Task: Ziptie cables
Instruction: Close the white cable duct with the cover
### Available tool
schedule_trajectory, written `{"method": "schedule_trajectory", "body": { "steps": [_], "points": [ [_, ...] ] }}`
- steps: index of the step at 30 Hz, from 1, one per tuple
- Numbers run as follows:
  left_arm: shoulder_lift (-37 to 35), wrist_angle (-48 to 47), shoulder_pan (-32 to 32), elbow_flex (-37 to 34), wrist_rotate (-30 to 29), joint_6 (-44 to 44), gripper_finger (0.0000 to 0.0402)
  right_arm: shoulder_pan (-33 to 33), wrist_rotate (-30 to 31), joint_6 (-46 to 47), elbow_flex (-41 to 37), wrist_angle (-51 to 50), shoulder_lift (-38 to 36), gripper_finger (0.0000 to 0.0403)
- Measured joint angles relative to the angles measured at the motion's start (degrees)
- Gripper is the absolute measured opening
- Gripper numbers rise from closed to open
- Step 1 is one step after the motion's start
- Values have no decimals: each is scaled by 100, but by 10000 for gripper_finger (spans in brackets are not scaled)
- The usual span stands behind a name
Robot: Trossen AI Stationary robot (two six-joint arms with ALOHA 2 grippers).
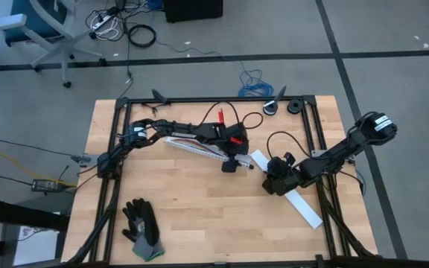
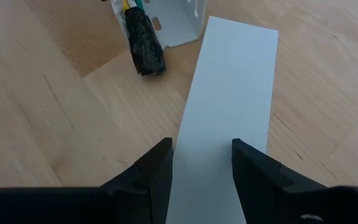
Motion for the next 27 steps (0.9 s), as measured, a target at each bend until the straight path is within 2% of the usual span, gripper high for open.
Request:
{"method": "schedule_trajectory", "body": {
  "steps": [8,11,15,27],
  "points": [
    [-2,245,-18,-1,34,-6,298,0,-1,-25,0,0,0,146],
    [-2,241,-16,-1,73,-2,289,0,6,-96,0,2,0,147],
    [75,388,-46,-1,417,-19,270,-2,11,-101,2,0,0,146],
    [125,443,-87,13,377,-8,242,-11,11,-230,2,25,0,148]
  ]
}}
